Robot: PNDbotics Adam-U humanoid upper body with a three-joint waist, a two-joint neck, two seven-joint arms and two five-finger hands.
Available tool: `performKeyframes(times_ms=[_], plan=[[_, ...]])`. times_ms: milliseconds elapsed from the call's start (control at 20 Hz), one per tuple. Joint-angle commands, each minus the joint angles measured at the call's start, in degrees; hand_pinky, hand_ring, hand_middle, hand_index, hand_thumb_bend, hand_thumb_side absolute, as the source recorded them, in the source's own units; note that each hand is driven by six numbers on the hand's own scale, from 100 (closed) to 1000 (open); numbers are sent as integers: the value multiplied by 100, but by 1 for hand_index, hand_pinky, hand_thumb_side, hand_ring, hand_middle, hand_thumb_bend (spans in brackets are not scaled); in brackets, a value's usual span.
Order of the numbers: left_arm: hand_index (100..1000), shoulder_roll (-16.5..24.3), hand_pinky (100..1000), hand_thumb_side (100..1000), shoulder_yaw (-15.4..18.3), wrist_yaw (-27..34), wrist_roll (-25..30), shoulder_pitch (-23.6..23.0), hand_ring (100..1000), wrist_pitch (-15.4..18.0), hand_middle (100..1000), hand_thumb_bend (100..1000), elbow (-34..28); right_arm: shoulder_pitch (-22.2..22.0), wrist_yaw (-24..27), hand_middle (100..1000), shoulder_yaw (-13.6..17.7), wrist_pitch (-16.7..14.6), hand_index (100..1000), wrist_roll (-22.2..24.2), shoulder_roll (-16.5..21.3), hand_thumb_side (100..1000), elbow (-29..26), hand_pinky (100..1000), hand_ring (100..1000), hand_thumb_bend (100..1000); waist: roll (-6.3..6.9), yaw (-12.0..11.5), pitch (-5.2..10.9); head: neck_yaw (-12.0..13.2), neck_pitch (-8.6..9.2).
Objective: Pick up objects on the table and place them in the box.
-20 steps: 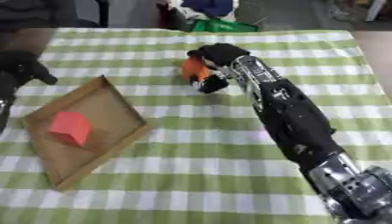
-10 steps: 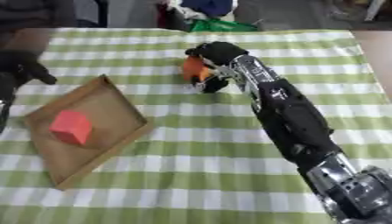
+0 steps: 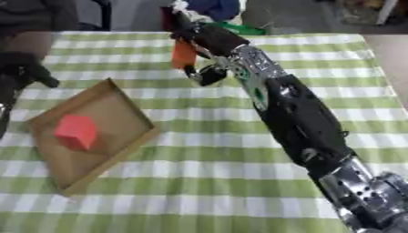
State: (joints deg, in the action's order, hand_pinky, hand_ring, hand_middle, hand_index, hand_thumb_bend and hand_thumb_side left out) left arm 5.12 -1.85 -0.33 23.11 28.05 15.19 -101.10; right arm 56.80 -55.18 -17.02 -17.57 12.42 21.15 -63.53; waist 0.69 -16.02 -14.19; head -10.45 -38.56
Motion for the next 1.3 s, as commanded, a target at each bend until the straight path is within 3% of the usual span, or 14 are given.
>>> performKeyframes(times_ms=[50,400,700,850,950,1100,1300], plan=[[765,72,642,608,13,47,10,36,572,25,568,184,-100,207,445,347,-188,-137,973,370,13,141,-423,759,713,100,25,-17,152,-18,-14],[764,28,641,602,-24,132,-1,35,572,35,568,187,-127,207,512,386,-705,-670,977,1121,-527,199,-510,767,733,100,51,-83,212,-85,-25],[764,6,641,605,-28,125,15,30,572,18,569,189,-139,26,-289,473,-948,-1180,965,1102,-815,257,-436,771,756,100,44,-79,208,-102,6],[765,4,641,606,-27,120,26,27,572,9,569,189,-142,-42,-638,581,-984,-1333,969,922,-902,310,-310,776,769,100,40,-68,204,-103,10],[764,3,641,607,-25,120,32,25,572,4,569,188,-145,-57,-854,752,-982,-1374,977,720,-926,350,-294,785,788,100,37,-66,203,-99,10],[764,4,641,606,-22,117,32,22,572,-1,569,189,-144,-48,-1149,916,-945,-1306,978,336,-902,399,-342,800,820,100,34,-58,205,-96,9],[764,4,641,605,-22,117,27,24,572,-1,569,189,-149,-38,-1413,1000,-923,-1199,984,-2,-860,471,-370,818,850,115,32,-41,210,-95,10]])
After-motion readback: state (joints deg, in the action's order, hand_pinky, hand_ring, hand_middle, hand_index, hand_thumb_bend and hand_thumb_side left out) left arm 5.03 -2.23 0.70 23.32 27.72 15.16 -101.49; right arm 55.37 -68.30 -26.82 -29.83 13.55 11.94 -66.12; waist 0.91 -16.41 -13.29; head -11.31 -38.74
